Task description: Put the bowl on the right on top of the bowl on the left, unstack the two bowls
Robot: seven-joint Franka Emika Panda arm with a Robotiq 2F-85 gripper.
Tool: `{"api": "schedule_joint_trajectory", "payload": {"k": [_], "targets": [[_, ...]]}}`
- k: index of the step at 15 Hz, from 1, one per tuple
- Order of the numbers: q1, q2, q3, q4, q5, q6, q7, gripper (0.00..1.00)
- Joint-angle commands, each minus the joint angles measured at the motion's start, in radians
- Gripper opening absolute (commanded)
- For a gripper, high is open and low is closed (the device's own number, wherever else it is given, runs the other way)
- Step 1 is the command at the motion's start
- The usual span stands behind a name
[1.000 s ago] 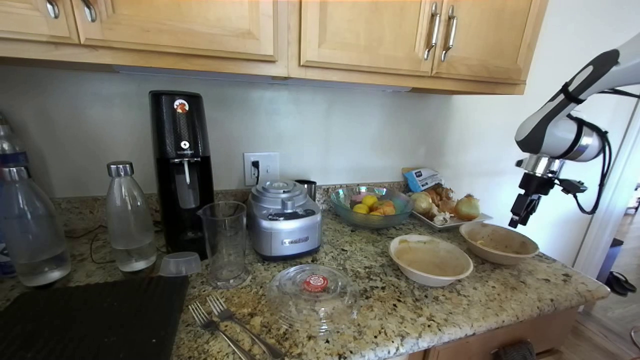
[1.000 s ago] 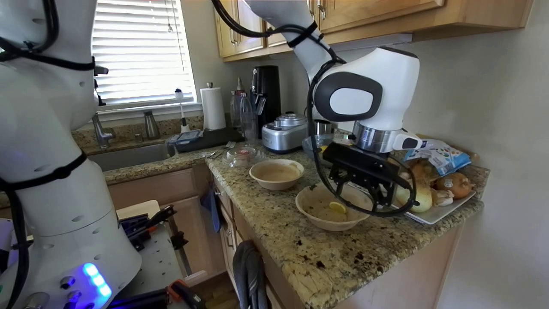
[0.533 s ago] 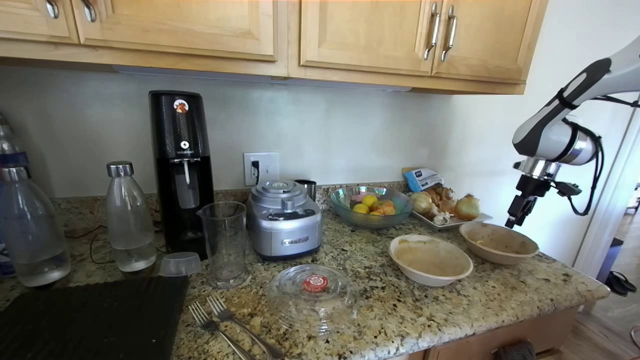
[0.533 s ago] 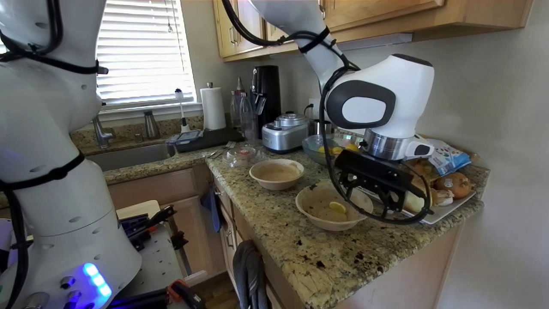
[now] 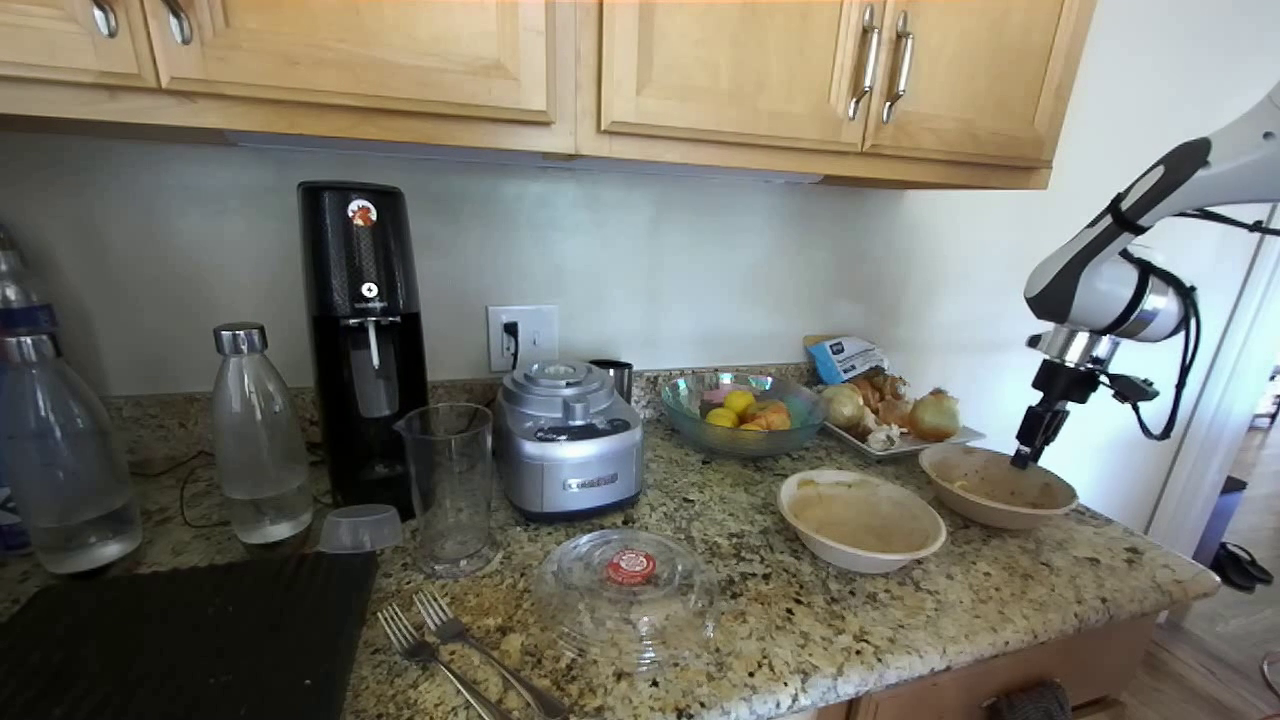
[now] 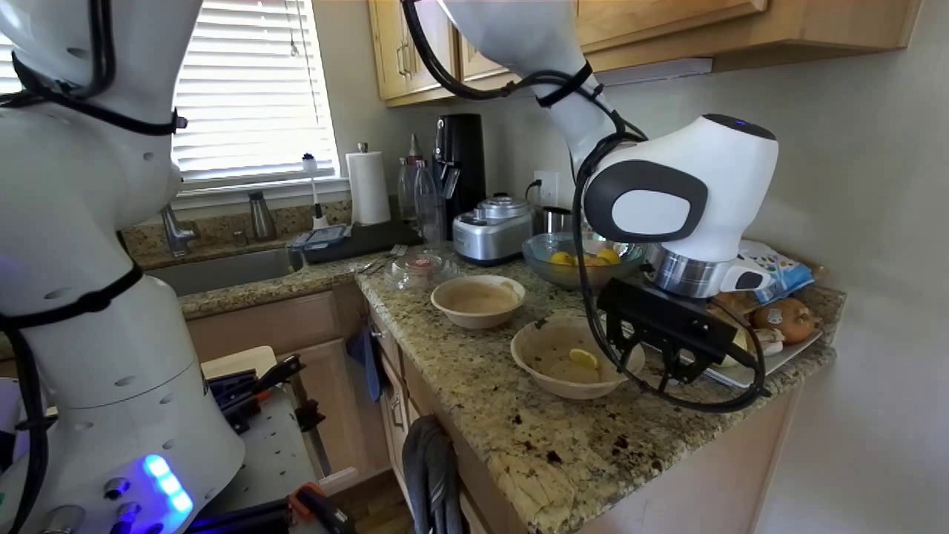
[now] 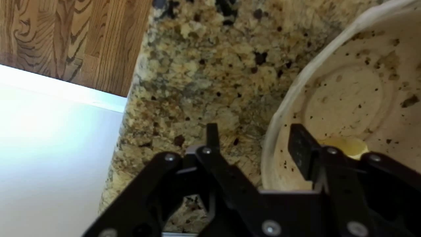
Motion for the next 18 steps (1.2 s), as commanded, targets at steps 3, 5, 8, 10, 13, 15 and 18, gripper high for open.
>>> {"api": "schedule_joint_trajectory", "payload": {"k": [3,5,8,10,13,15,18], "targets": [[-0.042,-0.004,0.034,0.013,0.021,-0.051,-0.042,0.15],[-0.041,-0.015,0.032,0.005,0.019,-0.060,-0.043,0.07],[-0.035,-0.032,0.016,0.008,0.013,-0.130,-0.022,0.06],[-0.033,-0.034,0.003,0.023,0.015,-0.183,-0.005,0.05],[-0.040,-0.042,-0.008,0.039,0.045,-0.252,0.022,0.06],[-0.044,-0.053,-0.012,0.042,0.077,-0.286,0.036,0.07],[-0.046,-0.073,-0.015,0.039,0.125,-0.332,0.049,0.07]]}}
